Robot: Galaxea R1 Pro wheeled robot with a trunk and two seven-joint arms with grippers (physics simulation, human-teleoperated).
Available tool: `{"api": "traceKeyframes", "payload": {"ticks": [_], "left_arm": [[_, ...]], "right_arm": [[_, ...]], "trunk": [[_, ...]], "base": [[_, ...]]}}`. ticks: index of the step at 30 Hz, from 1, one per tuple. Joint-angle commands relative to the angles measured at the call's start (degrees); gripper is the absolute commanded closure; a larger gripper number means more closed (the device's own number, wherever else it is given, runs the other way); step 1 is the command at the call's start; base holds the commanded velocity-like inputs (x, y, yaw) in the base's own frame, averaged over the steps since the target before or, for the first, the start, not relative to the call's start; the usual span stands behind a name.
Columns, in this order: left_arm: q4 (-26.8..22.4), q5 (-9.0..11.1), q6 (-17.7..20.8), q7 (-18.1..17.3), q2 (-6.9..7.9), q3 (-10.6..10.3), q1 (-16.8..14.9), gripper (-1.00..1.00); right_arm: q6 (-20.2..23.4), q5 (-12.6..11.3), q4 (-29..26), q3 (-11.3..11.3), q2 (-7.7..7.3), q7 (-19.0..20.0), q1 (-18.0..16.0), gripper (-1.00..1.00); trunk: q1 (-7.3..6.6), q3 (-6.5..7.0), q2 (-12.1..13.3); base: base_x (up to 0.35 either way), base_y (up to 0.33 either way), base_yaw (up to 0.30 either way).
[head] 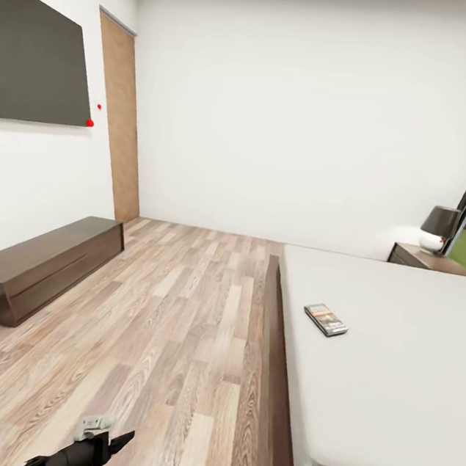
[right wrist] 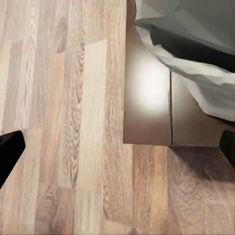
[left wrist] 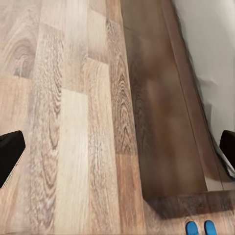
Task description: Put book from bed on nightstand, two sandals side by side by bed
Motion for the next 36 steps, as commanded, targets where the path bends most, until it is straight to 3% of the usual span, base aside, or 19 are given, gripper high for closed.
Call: {"api": "traceKeyframes", "payload": {"ticks": [1, 28, 31, 36], "left_arm": [[0.0, -0.5, -0.1, -0.3, -0.04, 0.4, -0.1, -1.0], [0.3, -0.5, -0.2, -0.2, -0.04, 0.4, 0.0, -1.0], [2.3, -0.6, -1.6, -0.1, -0.04, 0.4, -0.1, -1.0], [5.2, -0.6, -8.2, 0.0, -0.34, 0.4, -0.1, -1.0]], "right_arm": [[-0.3, -0.3, 0.2, 0.5, 0.02, 0.3, -0.1, -1.0], [-0.3, -0.3, 0.2, 0.5, 0.23, 0.3, -0.1, -1.0], [-0.3, 0.0, 0.2, 0.5, 0.48, 0.2, -0.1, -1.0], [-0.3, 0.2, 0.2, 0.6, 0.63, 0.2, -0.1, -1.0]], "trunk": [[-0.01, -0.06, 0.0], [-0.01, -0.06, 0.0], [-0.01, -0.06, 0.0], [-0.01, -0.06, 0.0]], "base": [[0.0, 0.0, 0.292], [0.0, 0.0, 0.293], [0.0, 0.0, 0.294], [0.0, 0.0, 0.294]]}}
